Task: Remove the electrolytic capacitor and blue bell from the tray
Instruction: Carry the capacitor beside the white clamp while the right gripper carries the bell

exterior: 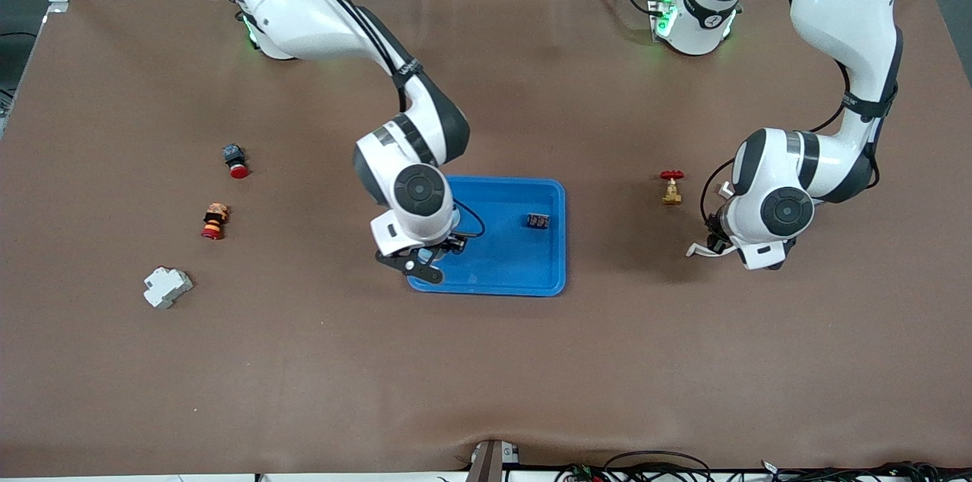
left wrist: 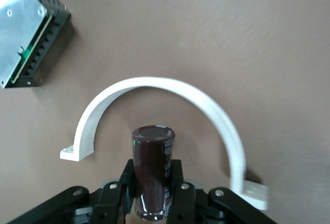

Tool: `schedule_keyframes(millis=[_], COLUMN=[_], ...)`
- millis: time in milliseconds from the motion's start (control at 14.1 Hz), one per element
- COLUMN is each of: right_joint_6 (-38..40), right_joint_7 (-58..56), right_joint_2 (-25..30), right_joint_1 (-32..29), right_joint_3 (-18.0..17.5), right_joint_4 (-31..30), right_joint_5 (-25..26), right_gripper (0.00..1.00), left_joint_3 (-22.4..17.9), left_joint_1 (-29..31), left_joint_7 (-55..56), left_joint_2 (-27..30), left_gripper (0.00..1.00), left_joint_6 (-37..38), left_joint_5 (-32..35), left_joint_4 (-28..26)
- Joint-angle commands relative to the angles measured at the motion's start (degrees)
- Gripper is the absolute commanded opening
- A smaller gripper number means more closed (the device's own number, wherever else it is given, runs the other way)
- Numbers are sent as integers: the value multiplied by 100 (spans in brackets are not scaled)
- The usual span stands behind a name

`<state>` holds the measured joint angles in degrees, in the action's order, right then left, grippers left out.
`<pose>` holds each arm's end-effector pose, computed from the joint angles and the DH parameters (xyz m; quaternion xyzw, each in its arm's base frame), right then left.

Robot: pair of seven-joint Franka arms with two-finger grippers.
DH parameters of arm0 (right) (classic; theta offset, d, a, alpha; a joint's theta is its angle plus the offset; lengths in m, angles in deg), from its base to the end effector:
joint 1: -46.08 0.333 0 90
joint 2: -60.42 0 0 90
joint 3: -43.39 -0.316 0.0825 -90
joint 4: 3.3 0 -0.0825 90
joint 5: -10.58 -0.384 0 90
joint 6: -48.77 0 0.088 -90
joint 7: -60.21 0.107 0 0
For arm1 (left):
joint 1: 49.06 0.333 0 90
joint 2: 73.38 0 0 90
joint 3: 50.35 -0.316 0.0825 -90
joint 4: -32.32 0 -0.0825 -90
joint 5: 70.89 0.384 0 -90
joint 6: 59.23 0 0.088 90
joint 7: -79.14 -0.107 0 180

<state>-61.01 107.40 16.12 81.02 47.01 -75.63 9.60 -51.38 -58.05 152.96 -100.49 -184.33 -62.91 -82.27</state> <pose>0.6211 0.3924 0.2872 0.9892 -0.1336 -0.0364 0.0487 0.5694 -0.0745 0.1991 -0.8545 -0.4960 0.0731 0.1357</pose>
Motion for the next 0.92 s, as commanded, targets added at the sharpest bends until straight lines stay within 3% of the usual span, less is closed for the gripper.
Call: schedule_keyframes(millis=[0, 213, 496, 567, 780, 851], right_joint_6=[273, 221, -560, -666, -1166, -1612], right_joint_7=[-1226, -2343, -4039, -4330, -5051, -5341], right_joint_2=[710, 1457, 2363, 2513, 2848, 2953], right_joint_1=[-540, -1023, -1848, -1972, -2455, -2605], right_joint_3=[-89, -98, -98, -98, -98, -98], right_joint_4=[-507, -1359, -2792, -3021, -3776, -4162], right_joint_5=[54, 55, 55, 55, 55, 55], right_gripper=[0, 0, 0, 0, 0, 0], left_joint_3=[42, 42, 86, 86, 86, 95], left_joint_1=[11, 20, 108, 108, 20, 11], left_joint_7=[-17, -341, -1001, -1132, -1422, -1441], left_joint_2=[451, 523, 479, 453, 426, 426], left_gripper=[0, 0, 0, 6, 53, 62], left_joint_6=[-138, -138, -138, -147, -138, -129], left_joint_5=[116, 186, 186, 186, 195, 195], left_joint_4=[-590, -811, -846, -803, -645, -557])
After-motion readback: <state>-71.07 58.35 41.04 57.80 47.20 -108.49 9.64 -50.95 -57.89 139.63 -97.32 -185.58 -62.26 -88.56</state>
